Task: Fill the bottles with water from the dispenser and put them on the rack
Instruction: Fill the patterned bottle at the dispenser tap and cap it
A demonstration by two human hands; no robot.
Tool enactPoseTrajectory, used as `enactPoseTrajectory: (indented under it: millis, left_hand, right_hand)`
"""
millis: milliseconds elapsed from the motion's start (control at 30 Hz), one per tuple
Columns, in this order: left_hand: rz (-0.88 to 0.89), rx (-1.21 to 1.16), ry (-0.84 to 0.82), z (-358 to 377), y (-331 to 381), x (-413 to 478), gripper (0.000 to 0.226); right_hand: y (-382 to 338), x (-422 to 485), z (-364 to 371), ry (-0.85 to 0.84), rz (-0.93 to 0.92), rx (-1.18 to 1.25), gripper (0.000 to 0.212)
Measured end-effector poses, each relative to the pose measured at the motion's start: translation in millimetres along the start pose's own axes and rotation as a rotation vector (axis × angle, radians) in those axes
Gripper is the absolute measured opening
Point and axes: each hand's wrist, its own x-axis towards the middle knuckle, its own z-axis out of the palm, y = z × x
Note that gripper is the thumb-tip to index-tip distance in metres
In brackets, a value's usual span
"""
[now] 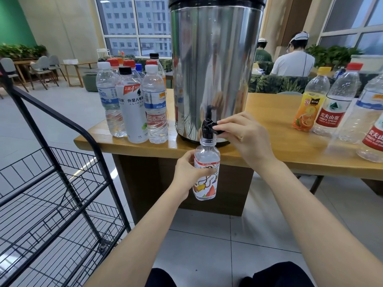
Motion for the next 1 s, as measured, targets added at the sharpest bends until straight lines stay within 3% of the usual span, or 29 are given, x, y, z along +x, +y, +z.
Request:
enactPoseTrajectory:
  millis: [1000]
  left_hand:
    - [0.038,0.004,0.0,2.5,-4.2,2.7,0.061]
  right_hand:
    - [-0.5,5.3,0.8,0.016,-0.074,-0.036,0.017]
